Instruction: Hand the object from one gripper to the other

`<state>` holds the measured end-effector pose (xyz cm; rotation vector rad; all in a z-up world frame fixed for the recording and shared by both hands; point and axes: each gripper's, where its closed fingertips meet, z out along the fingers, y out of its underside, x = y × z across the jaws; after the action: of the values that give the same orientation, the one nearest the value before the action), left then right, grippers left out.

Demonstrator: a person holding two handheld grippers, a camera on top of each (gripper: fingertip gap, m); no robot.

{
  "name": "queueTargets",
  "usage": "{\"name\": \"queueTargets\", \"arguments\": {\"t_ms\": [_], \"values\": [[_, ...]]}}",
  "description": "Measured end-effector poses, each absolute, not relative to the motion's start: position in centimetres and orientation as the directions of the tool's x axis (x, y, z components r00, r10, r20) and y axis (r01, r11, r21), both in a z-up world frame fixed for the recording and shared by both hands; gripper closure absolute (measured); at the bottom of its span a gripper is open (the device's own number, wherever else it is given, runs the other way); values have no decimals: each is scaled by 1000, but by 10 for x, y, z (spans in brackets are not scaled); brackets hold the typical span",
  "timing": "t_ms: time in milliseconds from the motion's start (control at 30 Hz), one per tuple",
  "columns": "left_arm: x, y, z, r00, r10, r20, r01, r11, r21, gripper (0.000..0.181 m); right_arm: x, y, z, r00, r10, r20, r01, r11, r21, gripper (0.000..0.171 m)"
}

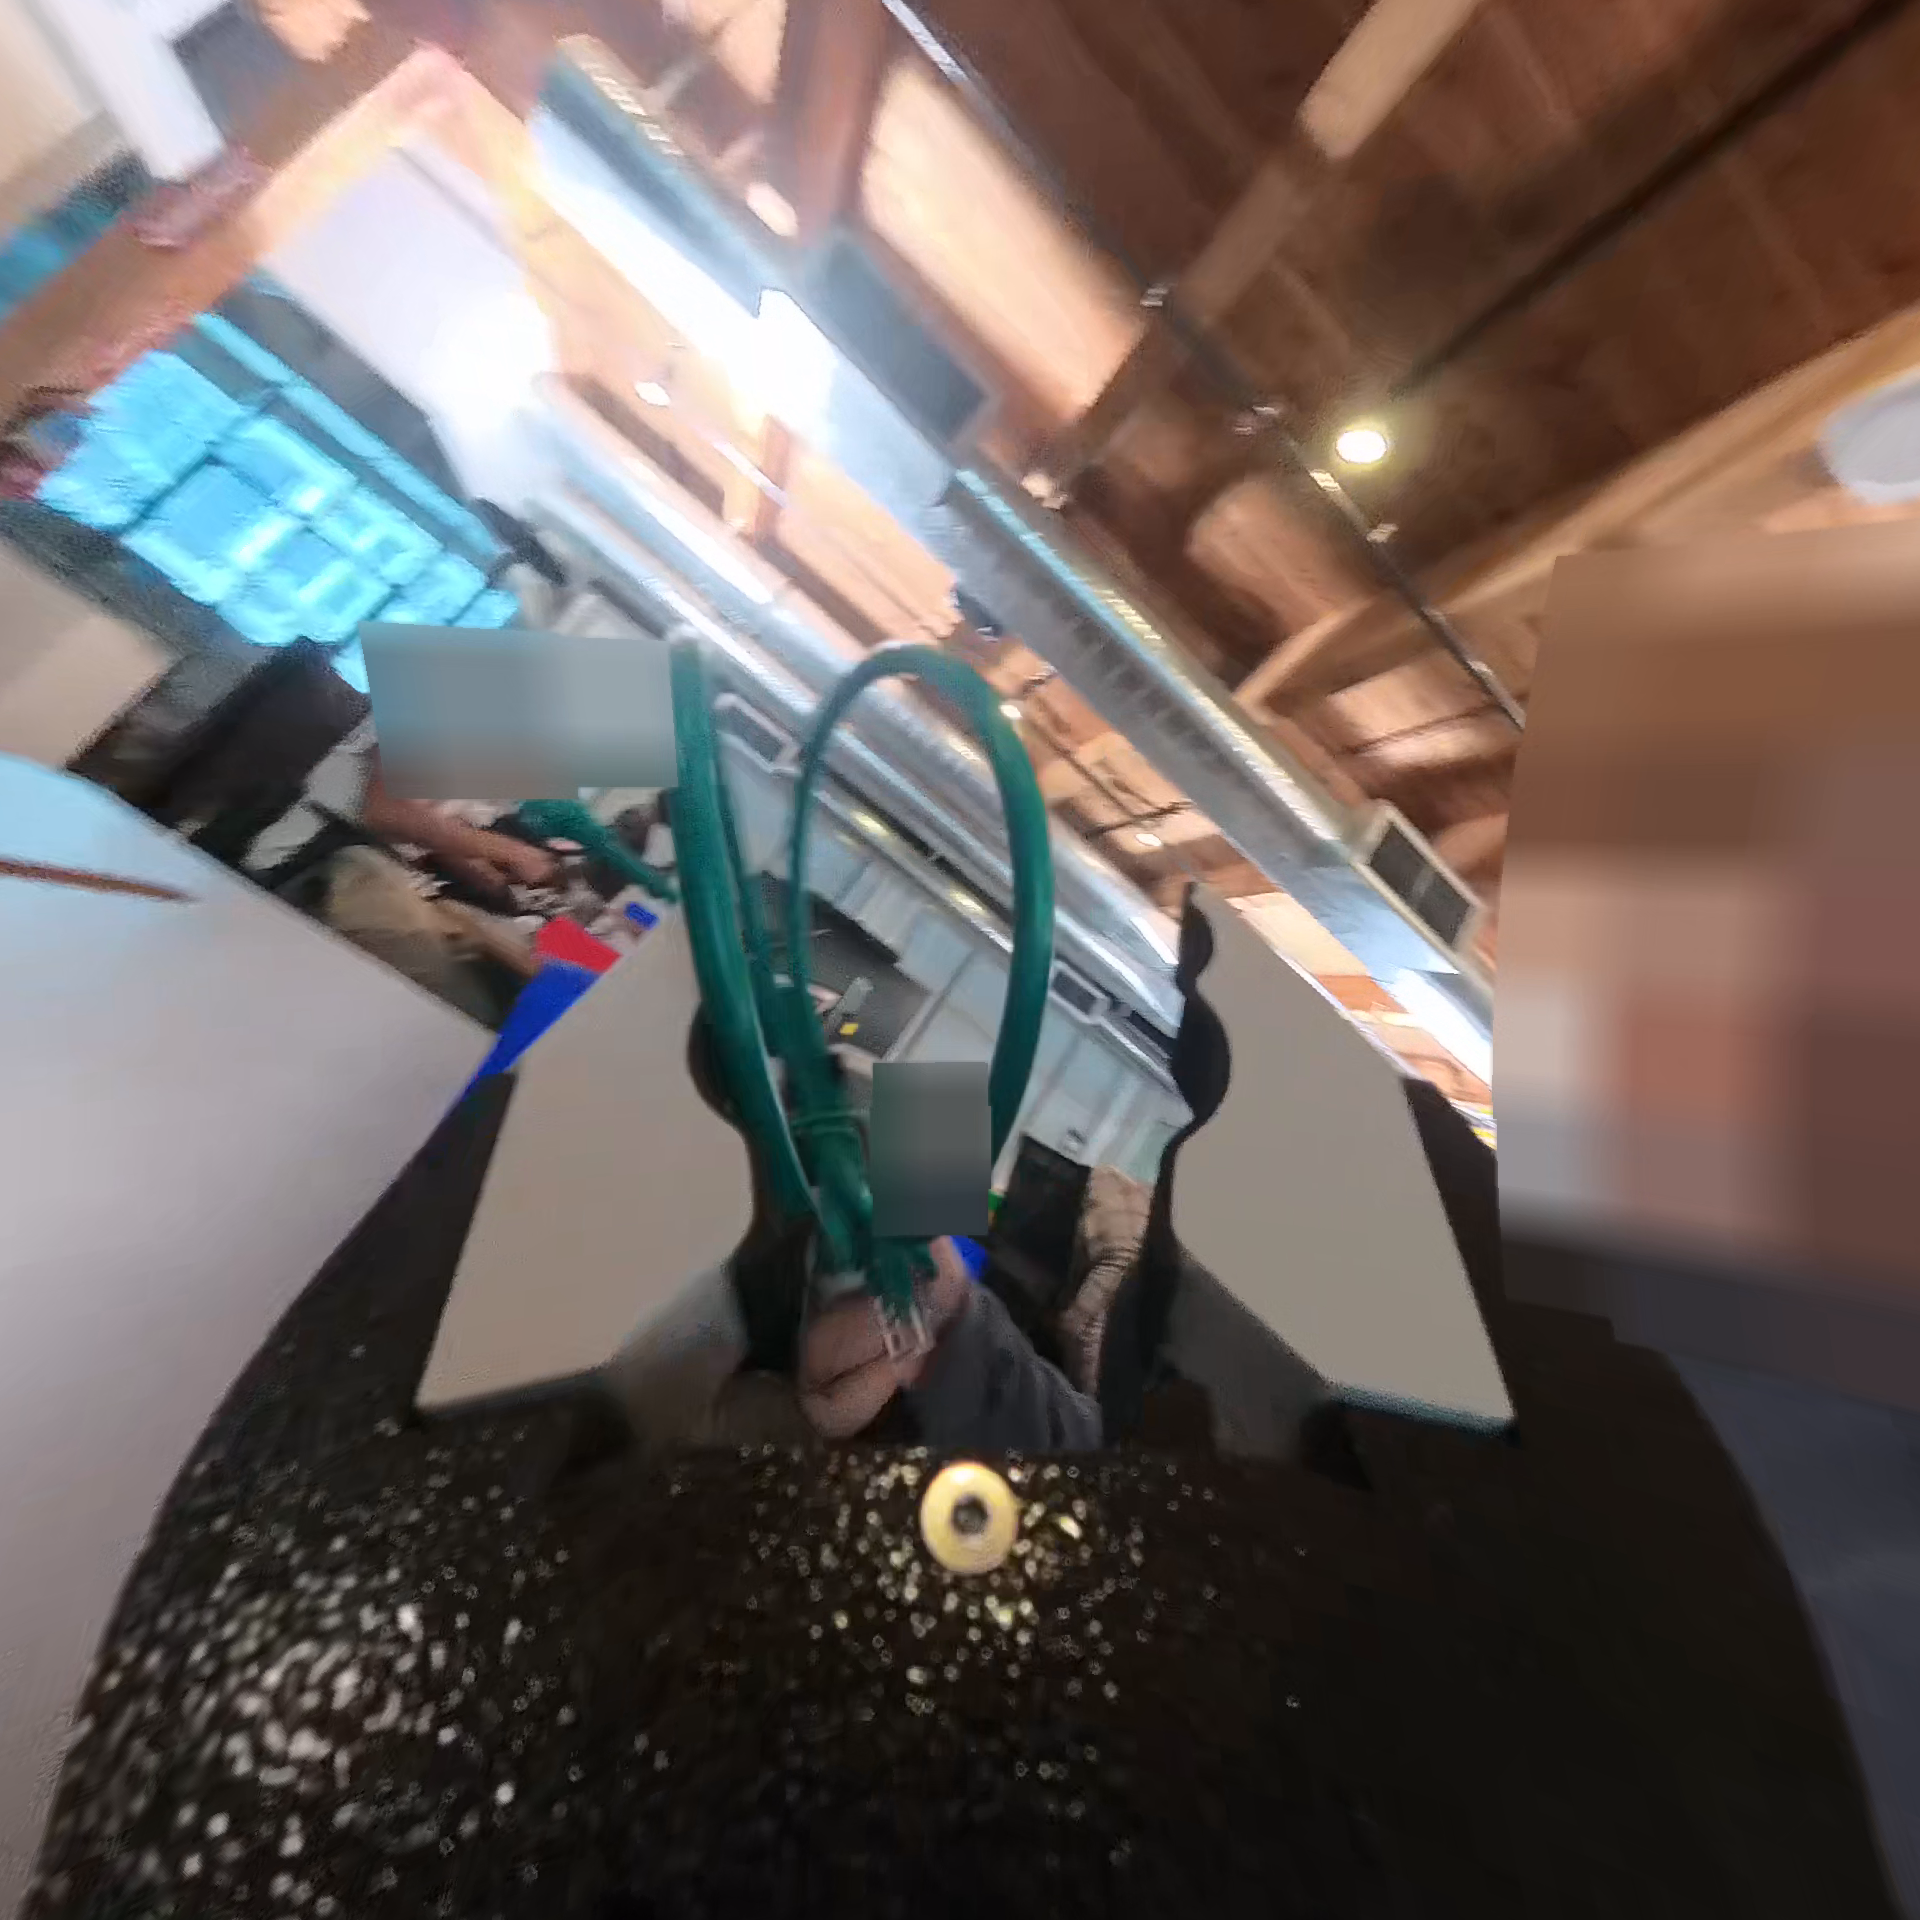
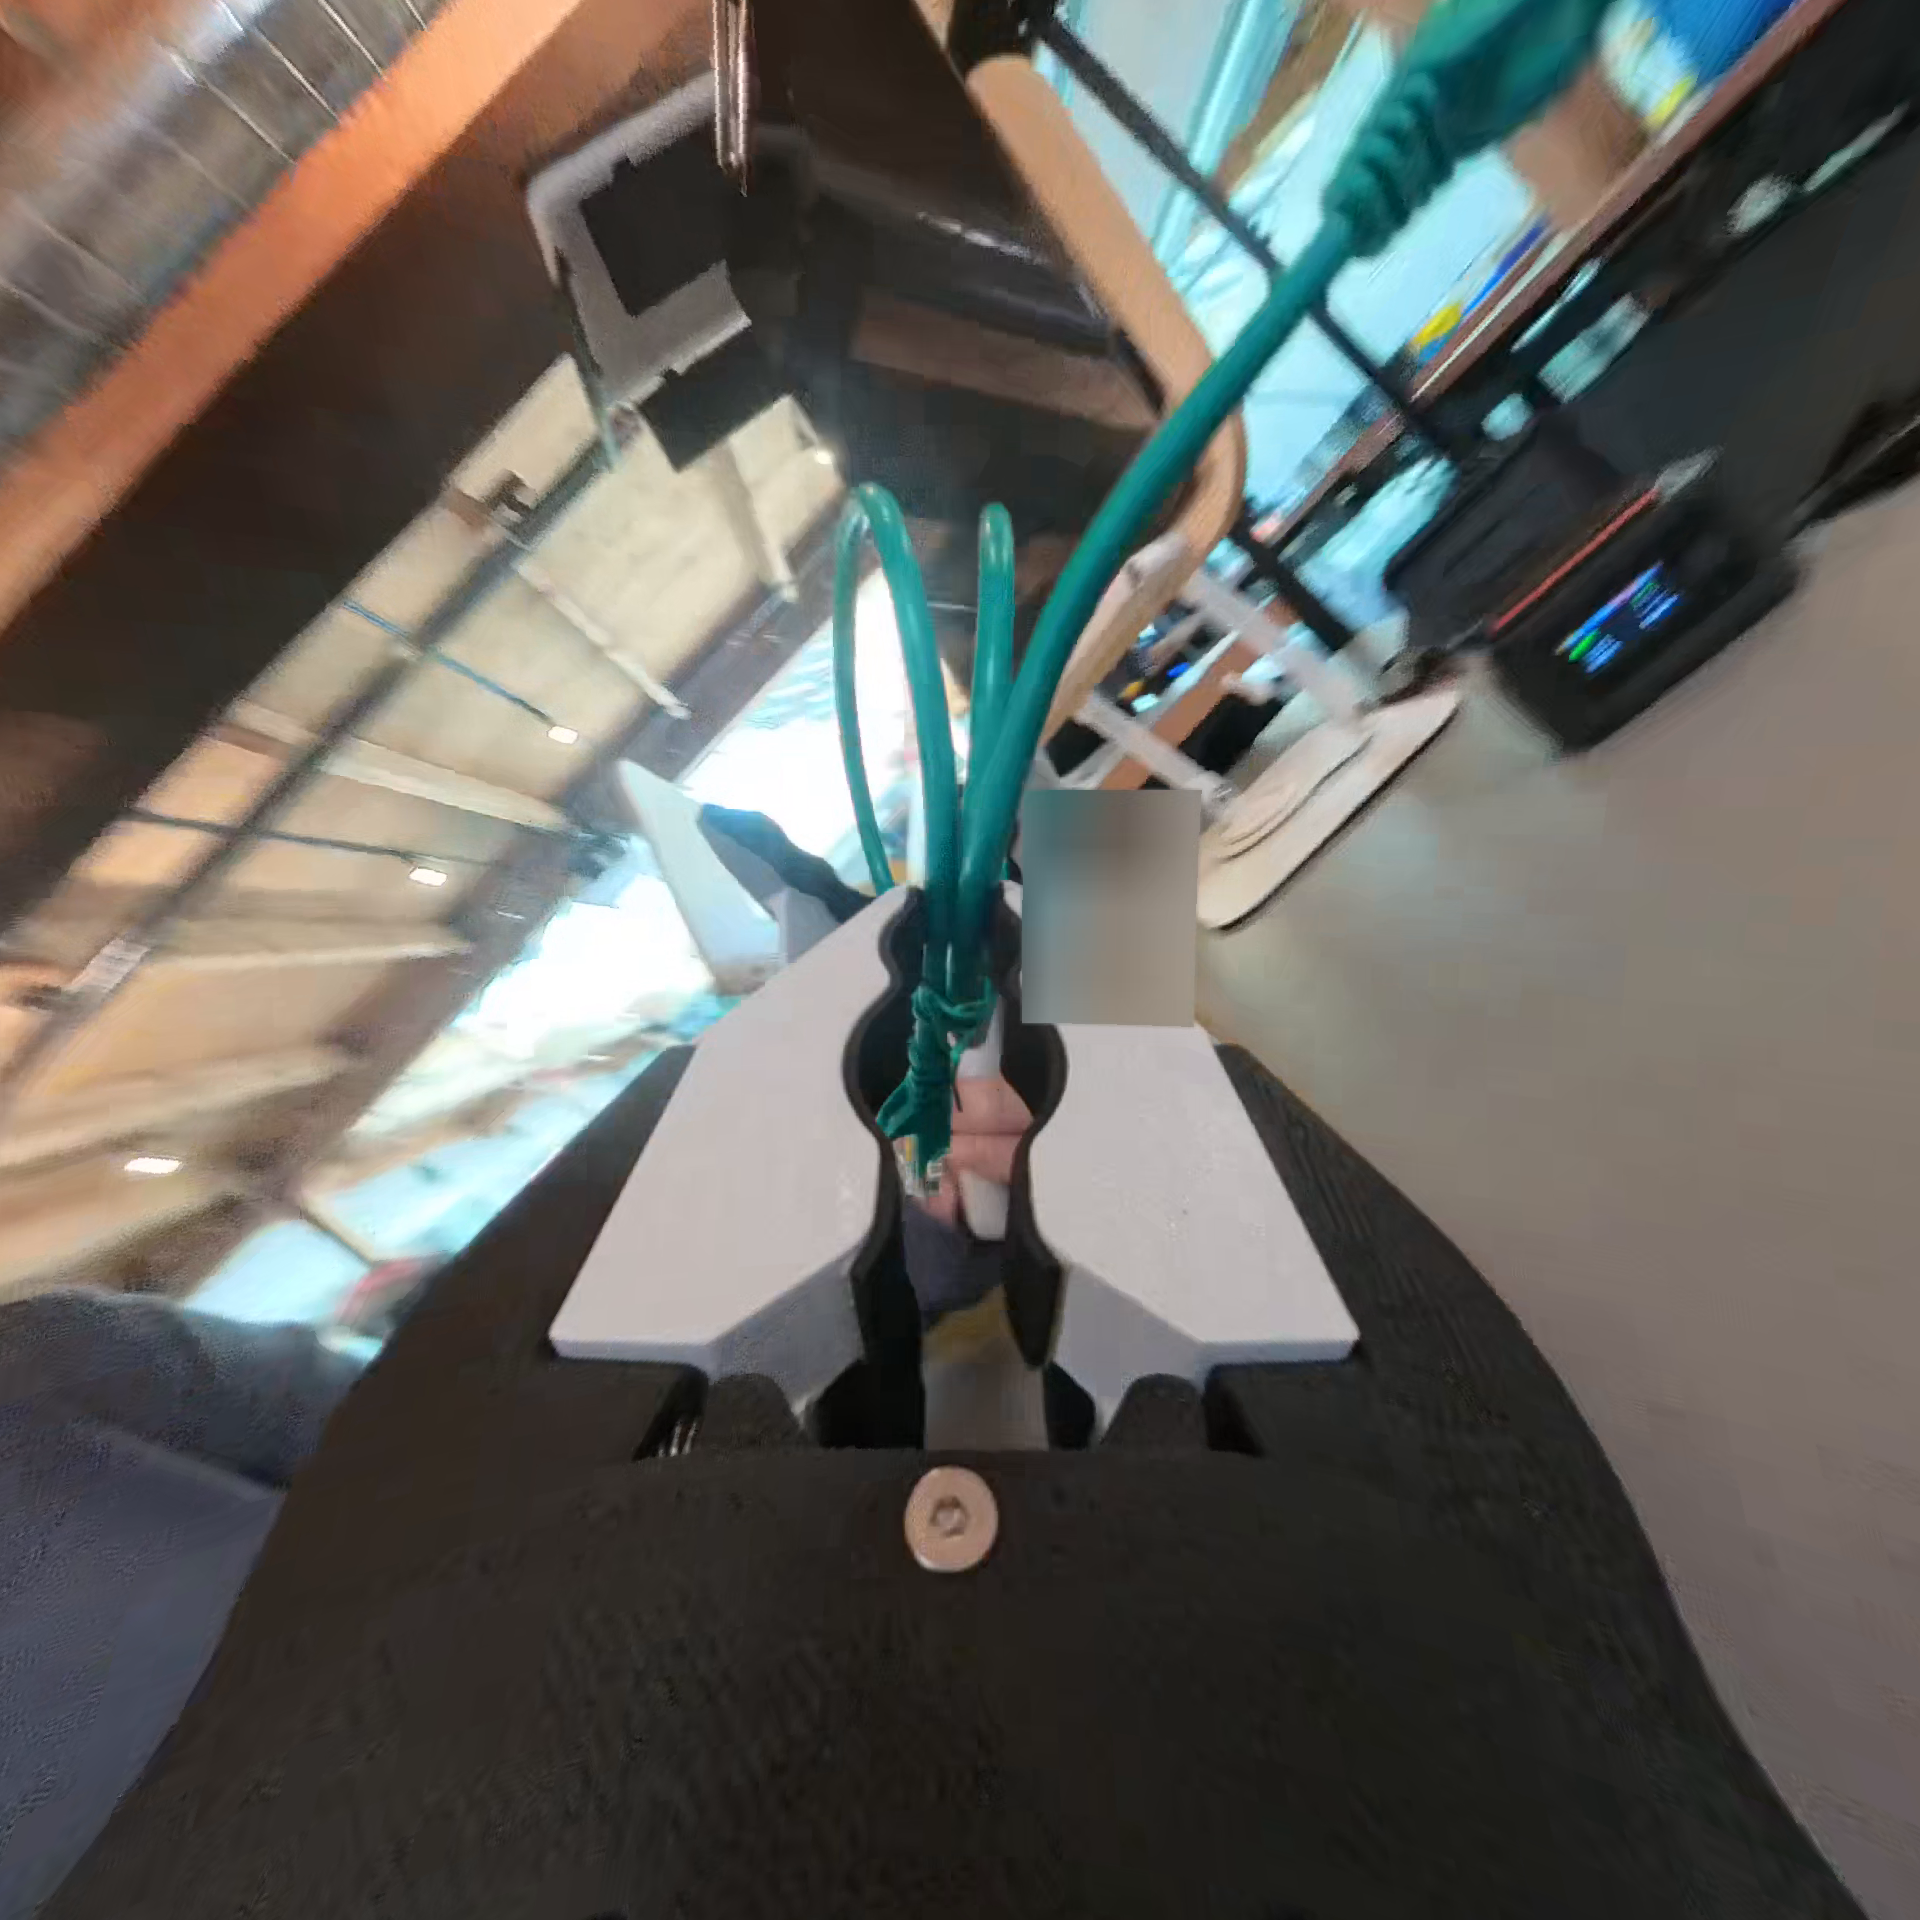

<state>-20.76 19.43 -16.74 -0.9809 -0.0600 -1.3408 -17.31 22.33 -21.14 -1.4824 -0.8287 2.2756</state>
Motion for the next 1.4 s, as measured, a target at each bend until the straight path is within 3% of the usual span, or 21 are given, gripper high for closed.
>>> {"name": "queueTargets", "arguments": {"t_ms": [33,133,233,333,400,467,533,633,700,767,800,833,933,1033,1133,1267,1400], "values": [[-213,201,-173,328,-741,586,826,-76,-559,87,-172,228,-210,-386,609,-693,19,-746,-666,162],[-227,214,-190,476,-610,634,792,-16,-610,81,-167,243,-206,-234,820,-522,-96,-553,-827,162],[-236,219,-200,537,-528,658,770,-13,-638,90,-163,255,-206,-24,968,-250,-123,-251,-960,162],[-236,220,-203,502,-524,688,788,-50,-614,103,-162,263,-209,186,975,119,-34,127,-991,162],[-234,219,-202,453,-551,701,808,-79,-584,106,-163,261,-209,275,885,377,46,379,-924,162],[-229,219,-201,391,-574,720,827,-125,-548,104,-165,255,-208,322,723,611,137,603,-786,162],[-225,220,-203,338,-580,741,836,-176,-519,100,-167,244,-207,333,502,798,204,788,-581,162],[-222,219,-205,281,-587,759,842,-228,-488,98,-173,221,-211,288,190,939,242,934,-263,162],[-223,215,-202,243,-609,755,847,-245,-471,105,-177,213,-220,231,89,969,251,957,-148,162],[-226,211,-200,230,-622,749,851,-246,-465,129,-178,212,-224,213,50,976,256,961,-105,162],[-227,210,-201,242,-622,745,845,-242,-477,153,-178,211,-223,215,59,975,251,961,-114,162],[-226,208,-201,261,-629,733,835,-234,-498,165,-178,211,-223,214,75,974,244,961,-128,161],[-221,205,-199,325,-649,688,794,-207,-571,181,-178,215,-232,174,131,976,244,954,-172,159],[-213,197,-191,420,-690,589,721,-140,-678,181,-179,214,-241,120,323,939,190,921,-341,135],[-210,187,-177,519,-719,463,649,-21,-760,181,-175,207,-243,26,594,804,86,800,-594,109],[-217,175,-161,772,-598,216,426,234,-874,181,-157,217,-204,67,834,548,-88,552,-829,108],[-209,180,-165,919,-387,-73,35,265,-964,181,-147,239,-182,192,897,397,-151,427,-891,120]]}}
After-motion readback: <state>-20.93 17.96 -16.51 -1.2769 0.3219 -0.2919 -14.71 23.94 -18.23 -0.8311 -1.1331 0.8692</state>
